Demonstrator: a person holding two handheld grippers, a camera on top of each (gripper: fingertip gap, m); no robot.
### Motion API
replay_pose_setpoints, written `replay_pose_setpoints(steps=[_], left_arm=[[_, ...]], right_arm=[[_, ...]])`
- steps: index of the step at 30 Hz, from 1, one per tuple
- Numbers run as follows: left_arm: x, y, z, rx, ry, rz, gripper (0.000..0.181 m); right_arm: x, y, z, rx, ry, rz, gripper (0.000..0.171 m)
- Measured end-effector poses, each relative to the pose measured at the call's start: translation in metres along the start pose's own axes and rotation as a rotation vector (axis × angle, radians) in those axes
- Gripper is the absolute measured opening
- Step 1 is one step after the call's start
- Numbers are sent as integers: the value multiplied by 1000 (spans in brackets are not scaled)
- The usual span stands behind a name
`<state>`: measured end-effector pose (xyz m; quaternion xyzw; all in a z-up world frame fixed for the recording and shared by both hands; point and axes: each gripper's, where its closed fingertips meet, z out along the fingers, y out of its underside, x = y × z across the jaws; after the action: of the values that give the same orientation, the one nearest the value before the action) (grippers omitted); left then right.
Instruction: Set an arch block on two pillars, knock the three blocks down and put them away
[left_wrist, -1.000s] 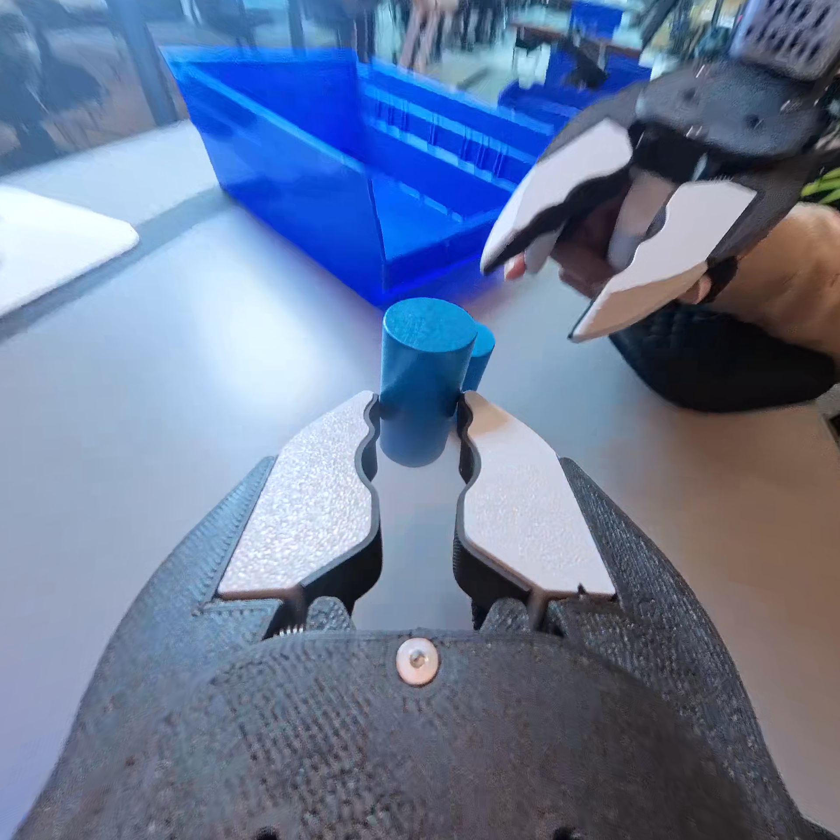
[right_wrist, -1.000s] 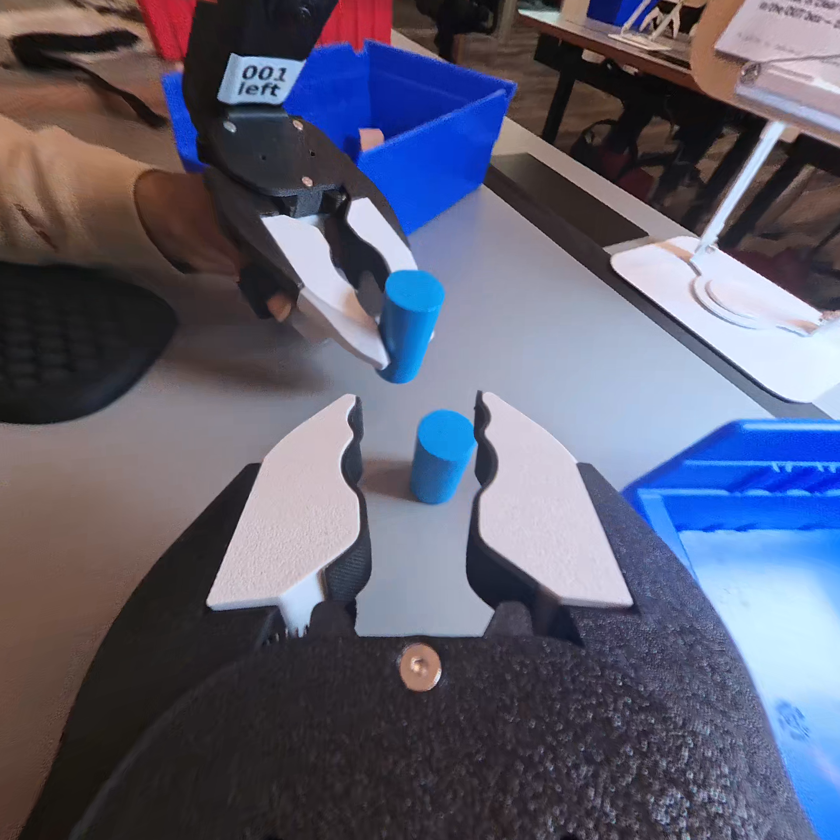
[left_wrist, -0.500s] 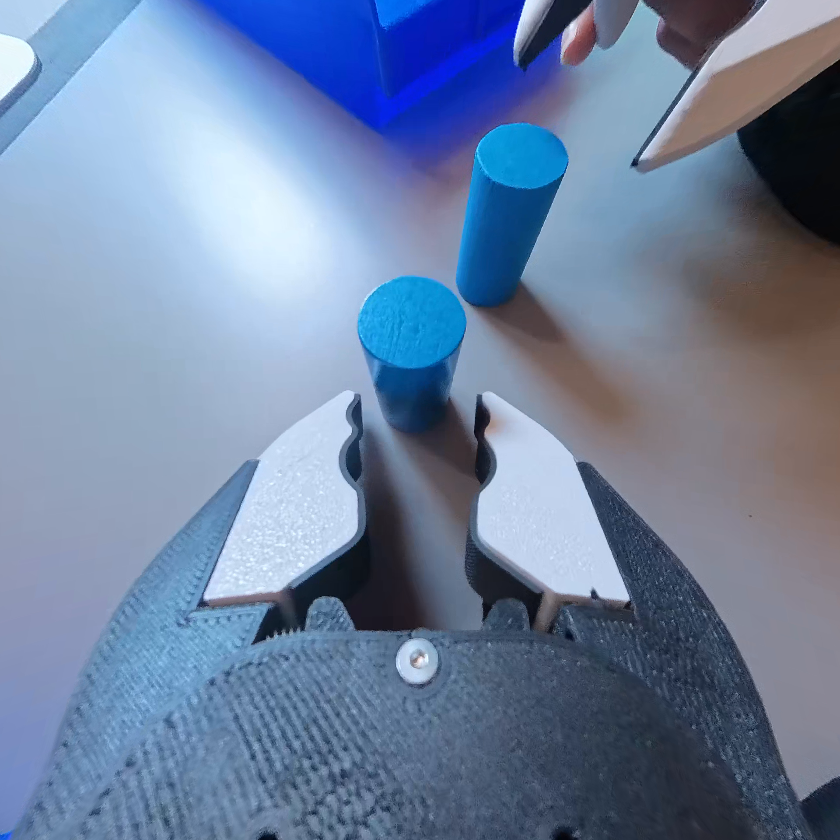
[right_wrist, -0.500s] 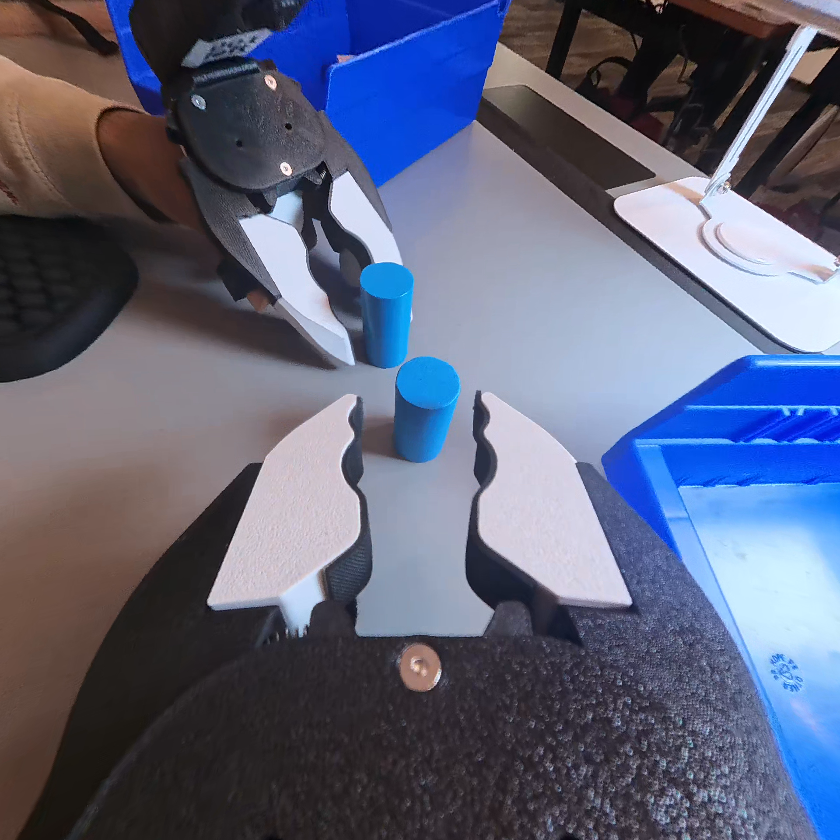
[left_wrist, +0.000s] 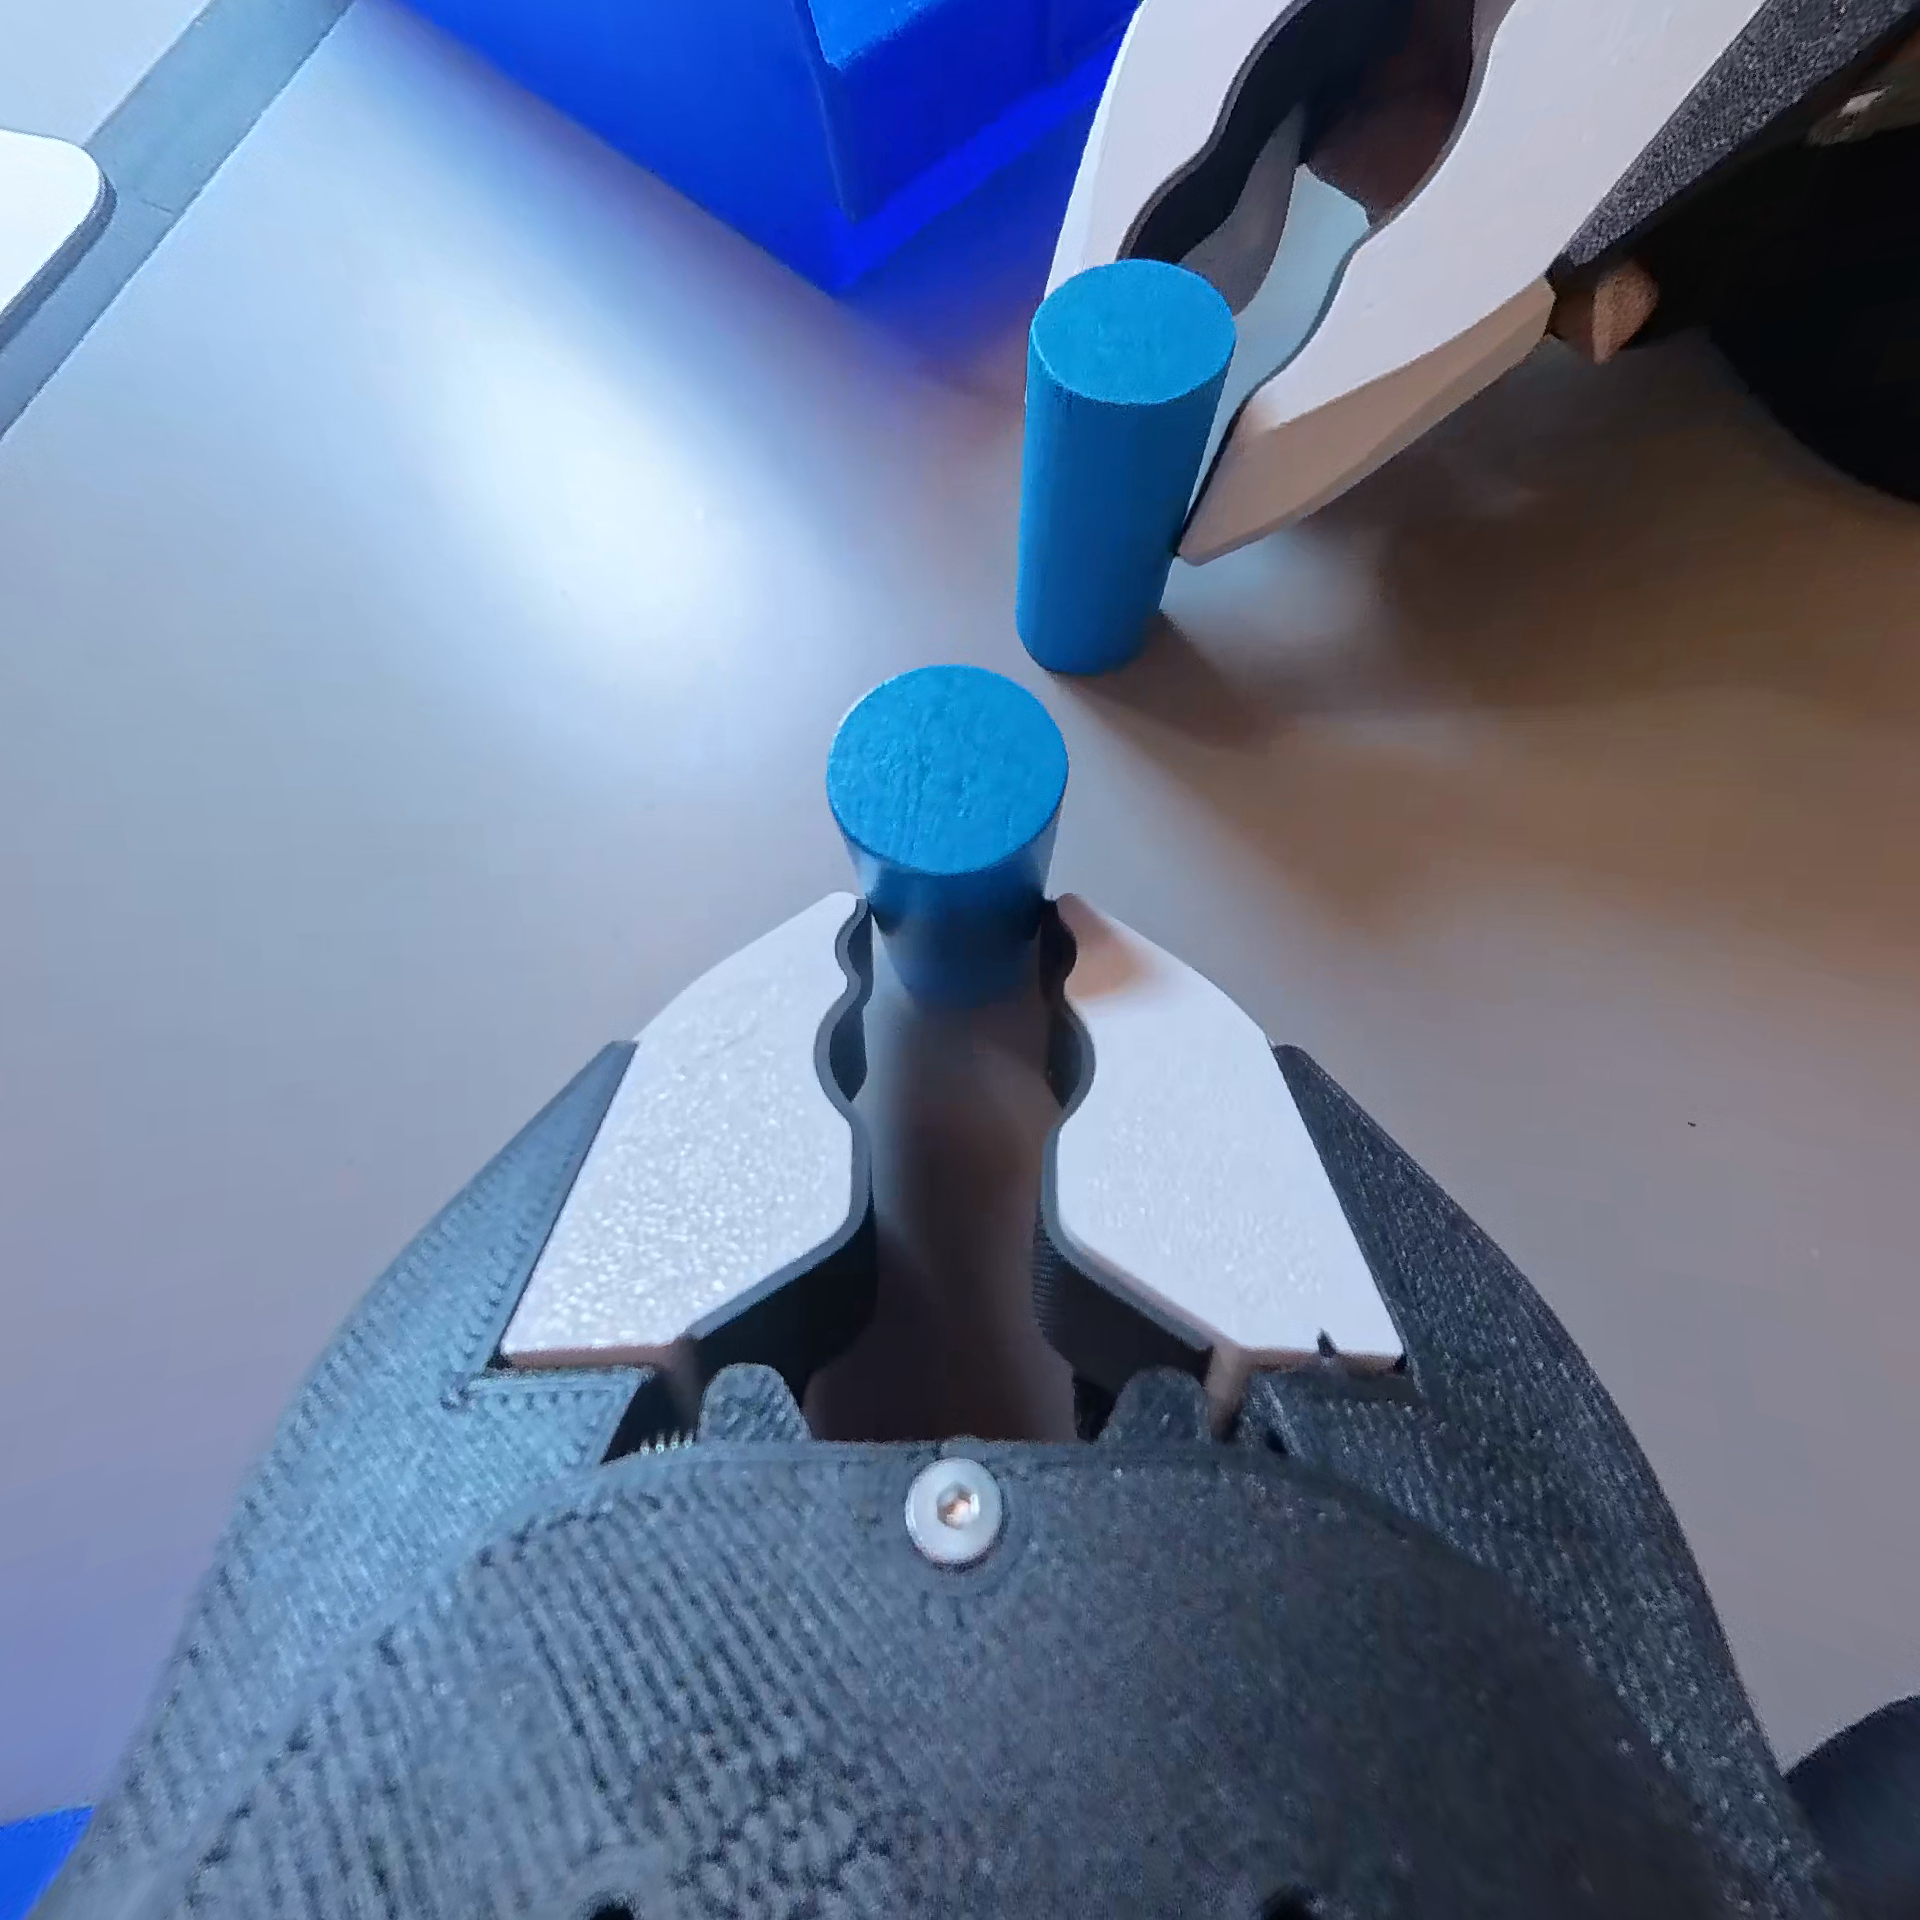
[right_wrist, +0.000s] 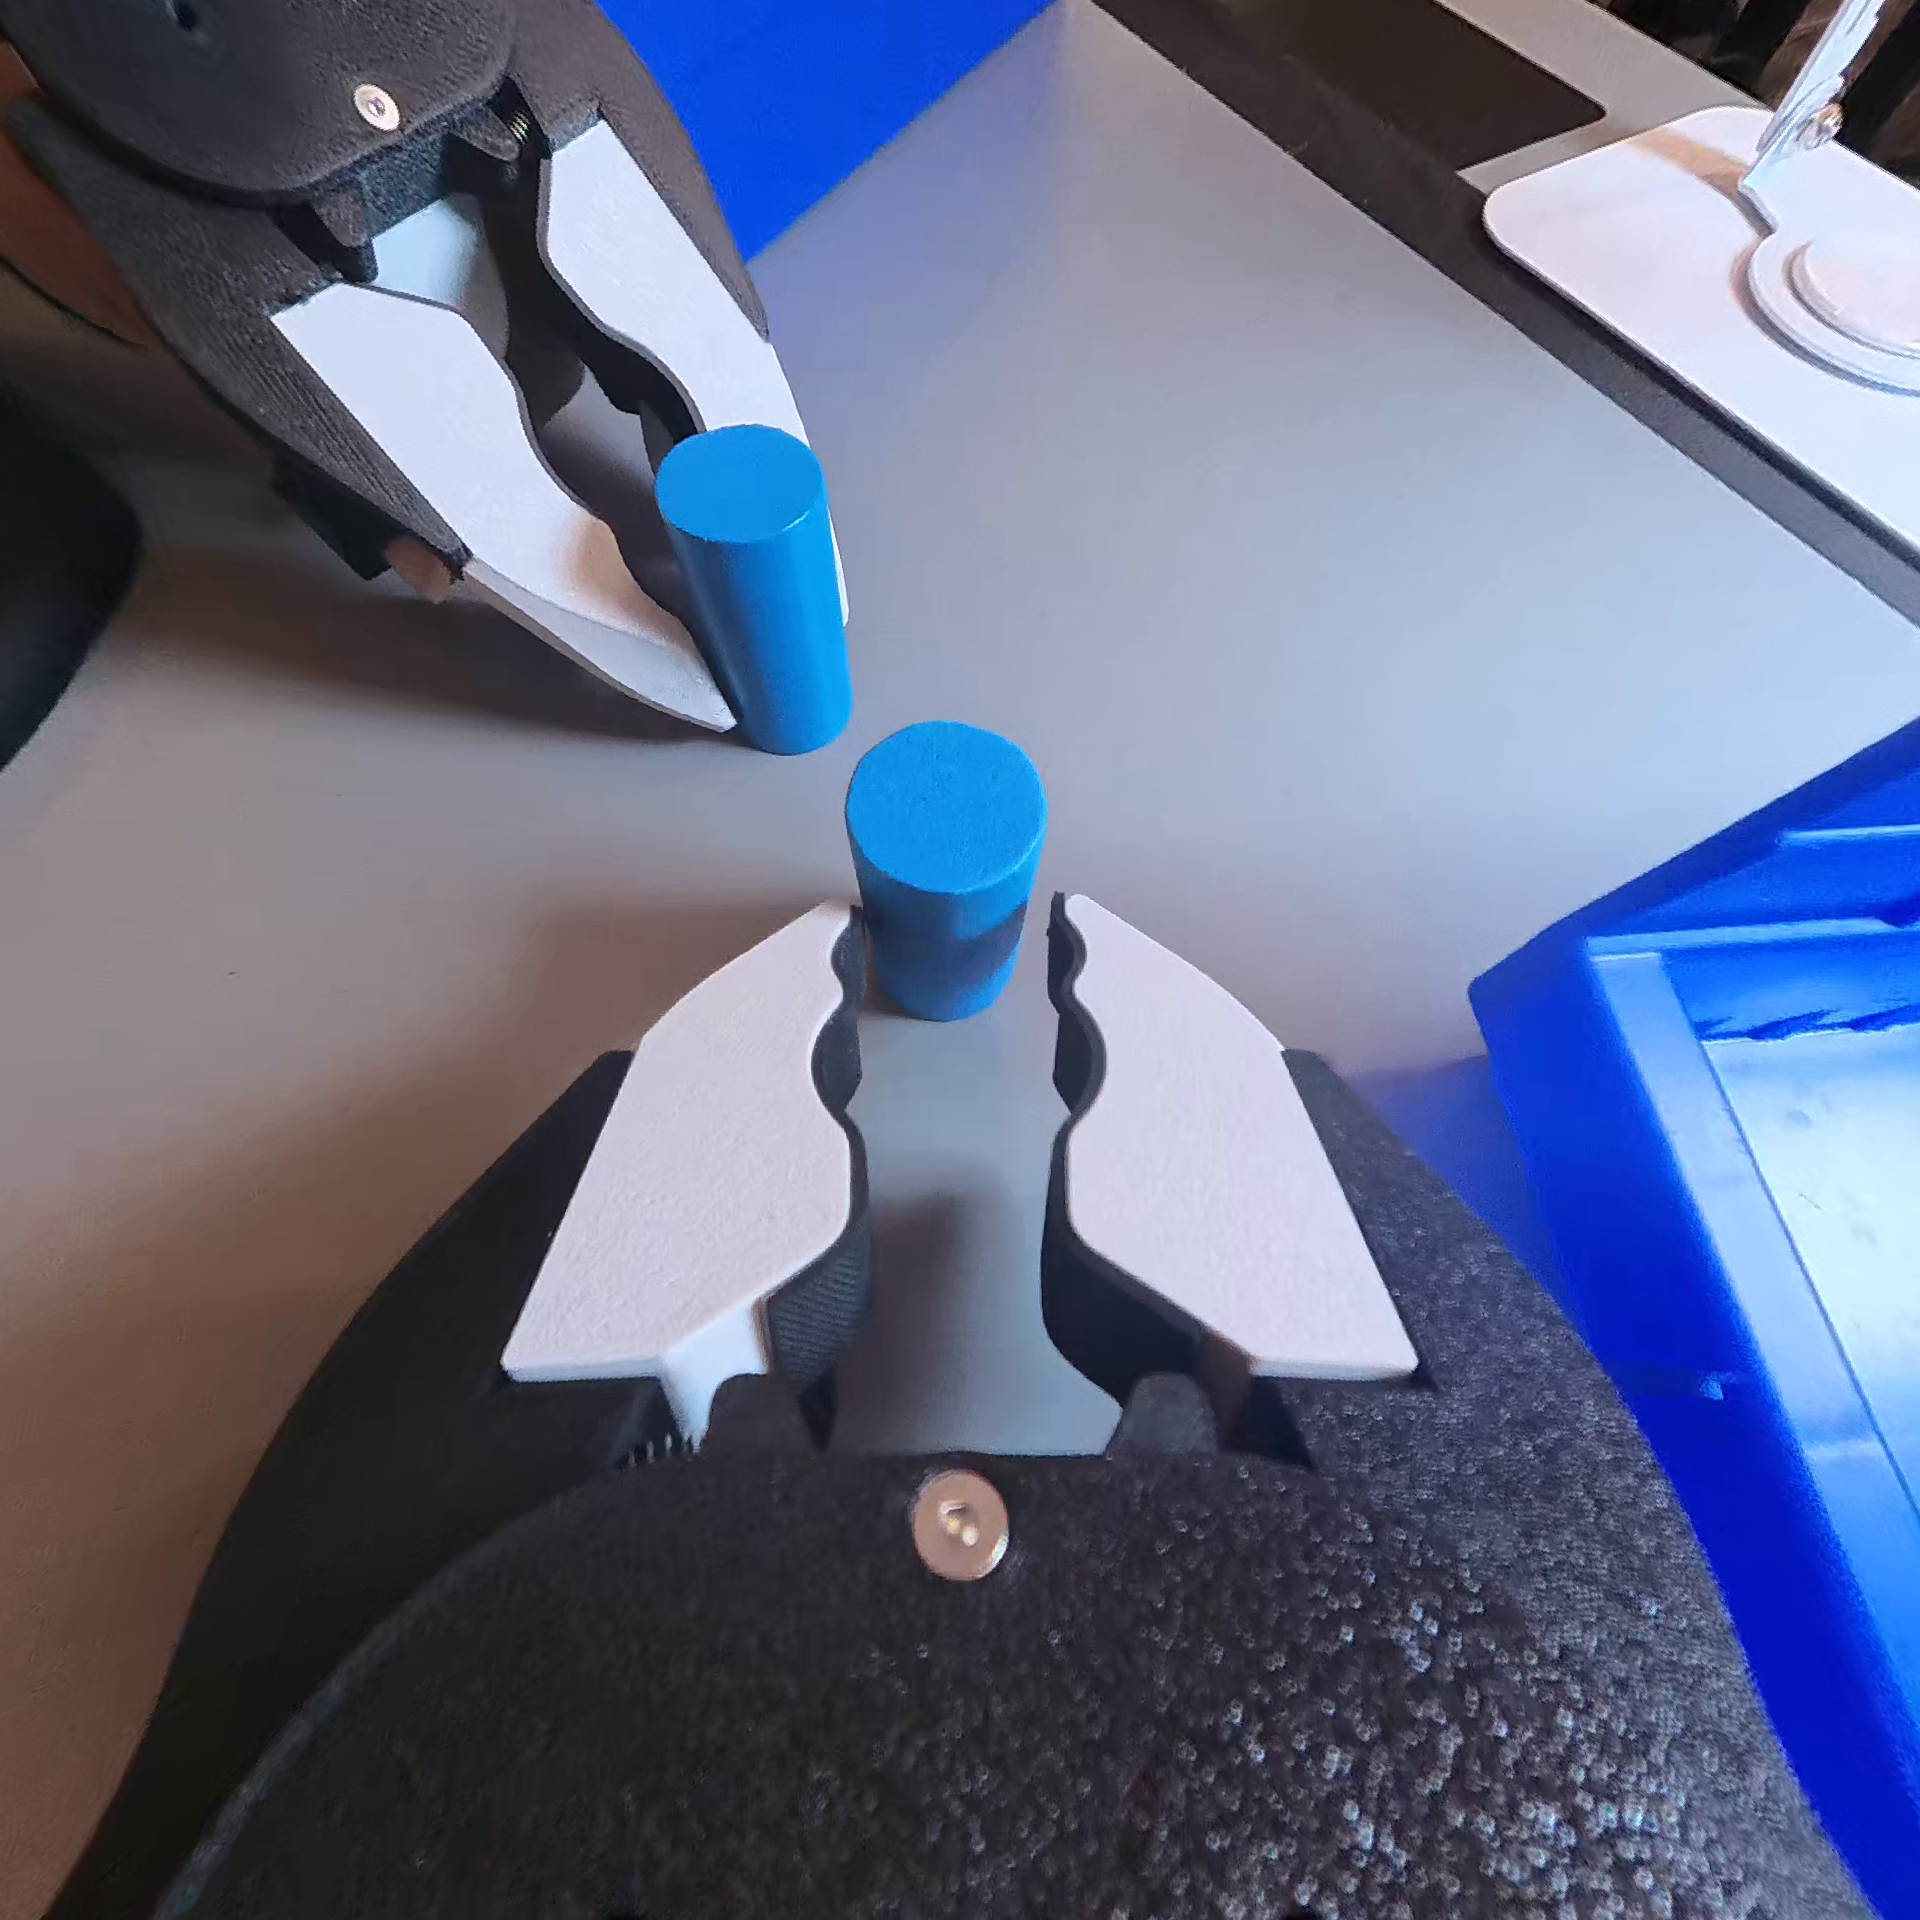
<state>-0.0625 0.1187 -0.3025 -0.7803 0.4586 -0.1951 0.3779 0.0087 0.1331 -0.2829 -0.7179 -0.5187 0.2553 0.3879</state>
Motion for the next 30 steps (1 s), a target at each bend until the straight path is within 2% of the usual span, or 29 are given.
replay_pose_setpoints(steps=[5,8,12,14,16,18,21,24,27,30], left_arm=[[3,2,0,-14,14,-3,37],[2,1,-16,-62,-14,1,48],[-17,-28,-91,-67,-173,75,56],[-39,-29,-133,-89,-245,61,56],[-66,-10,-164,-186,-291,32,54],[-90,28,-182,-350,-286,-13,54],[-110,85,-195,-570,-215,5,53],[-124,123,-200,-719,-170,61,55],[-149,139,-201,-790,-224,63,55],[-182,130,-199,-731,-314,24,54]], right_arm=[[0,1,0,0,-7,4,33],[-1,0,-4,4,-10,2,39],[2,-7,-20,16,26,-32,43],[4,-17,-30,28,46,-60,44],[3,-27,-39,56,62,-81,44],[0,-33,-44,82,64,-87,44],[-1,-28,-44,78,64,-95,44],[0,-19,-40,49,60,-94,44],[-1,-16,-37,38,52,-91,44],[-2,-14,-35,34,46,-91,43]])
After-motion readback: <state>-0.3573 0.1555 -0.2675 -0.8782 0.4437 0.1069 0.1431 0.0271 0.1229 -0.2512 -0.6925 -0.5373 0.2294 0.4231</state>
